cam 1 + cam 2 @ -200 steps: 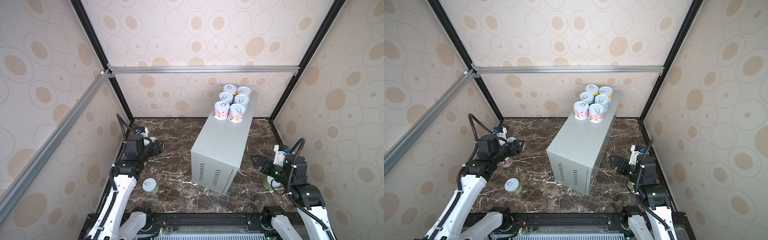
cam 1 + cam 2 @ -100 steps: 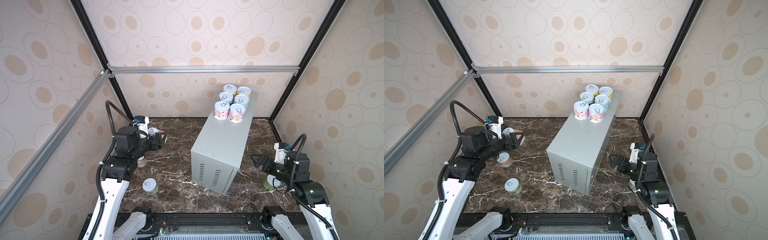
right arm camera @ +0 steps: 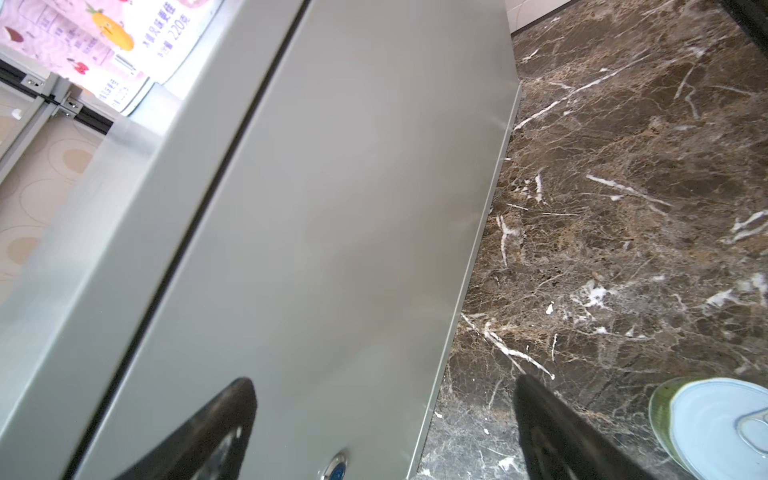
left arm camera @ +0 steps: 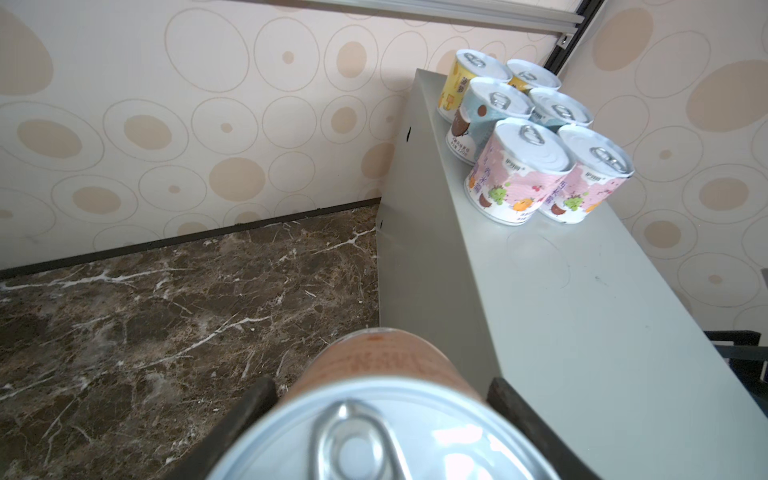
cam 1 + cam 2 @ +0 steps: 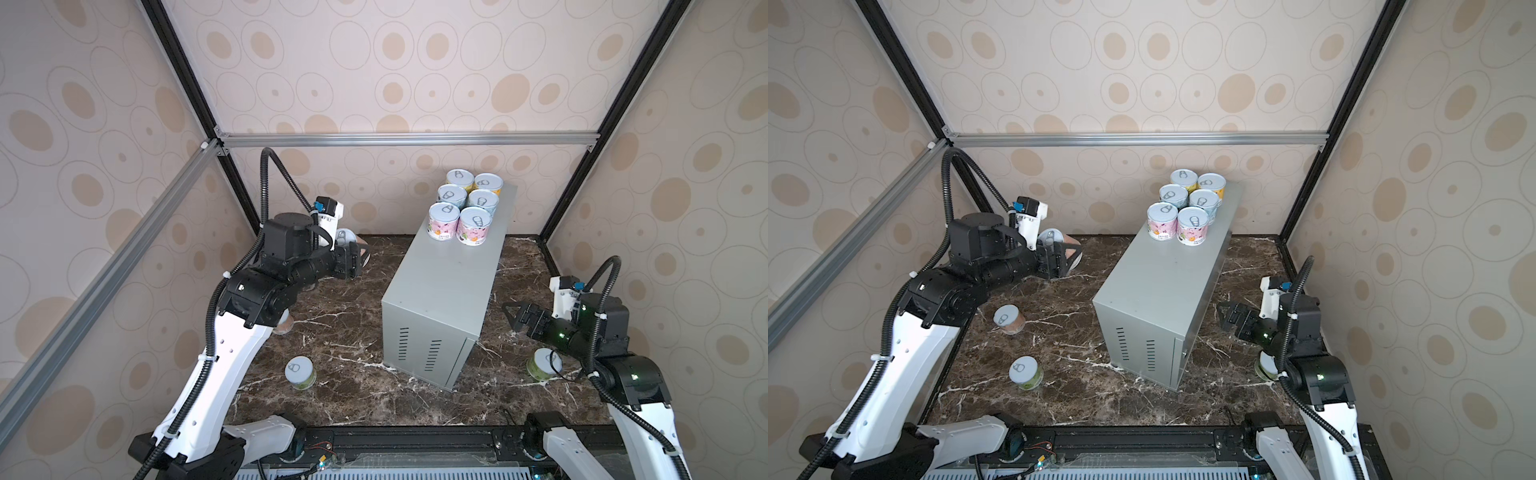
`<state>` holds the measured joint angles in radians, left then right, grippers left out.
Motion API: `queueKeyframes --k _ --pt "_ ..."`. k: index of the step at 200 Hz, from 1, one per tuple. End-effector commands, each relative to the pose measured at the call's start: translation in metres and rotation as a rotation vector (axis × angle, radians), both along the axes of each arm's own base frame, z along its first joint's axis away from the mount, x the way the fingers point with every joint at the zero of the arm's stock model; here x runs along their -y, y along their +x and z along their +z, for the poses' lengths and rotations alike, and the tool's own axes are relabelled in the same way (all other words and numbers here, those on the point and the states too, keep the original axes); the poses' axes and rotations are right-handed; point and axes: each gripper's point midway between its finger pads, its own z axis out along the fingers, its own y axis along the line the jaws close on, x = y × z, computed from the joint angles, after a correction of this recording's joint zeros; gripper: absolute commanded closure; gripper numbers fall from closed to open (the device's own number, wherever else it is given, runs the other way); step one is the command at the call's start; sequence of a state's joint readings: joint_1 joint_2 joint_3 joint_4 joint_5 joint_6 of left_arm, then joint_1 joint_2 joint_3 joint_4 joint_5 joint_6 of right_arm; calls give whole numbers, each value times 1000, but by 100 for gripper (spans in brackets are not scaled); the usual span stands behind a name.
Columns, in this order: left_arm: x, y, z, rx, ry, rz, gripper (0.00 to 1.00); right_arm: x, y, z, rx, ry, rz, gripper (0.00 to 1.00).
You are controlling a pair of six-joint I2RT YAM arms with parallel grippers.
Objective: Place and organize the canned foods onto the counter
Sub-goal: 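Carry the orange can with the left gripper up over the cabinet top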
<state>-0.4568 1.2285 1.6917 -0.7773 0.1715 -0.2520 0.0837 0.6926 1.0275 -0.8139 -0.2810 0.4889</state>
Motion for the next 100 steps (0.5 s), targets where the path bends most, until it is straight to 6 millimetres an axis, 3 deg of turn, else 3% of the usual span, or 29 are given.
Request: queueKeyframes --k 1,56,100 --pt "6 -3 31 86 5 -11 42 -3 -3 3 -7 -12 25 1" --pt "52 -4 21 61 83 -94 43 -9 -3 7 0 -32 55 1" --pt "83 -13 32 84 96 -156 43 -6 -6 4 10 -51 48 1"
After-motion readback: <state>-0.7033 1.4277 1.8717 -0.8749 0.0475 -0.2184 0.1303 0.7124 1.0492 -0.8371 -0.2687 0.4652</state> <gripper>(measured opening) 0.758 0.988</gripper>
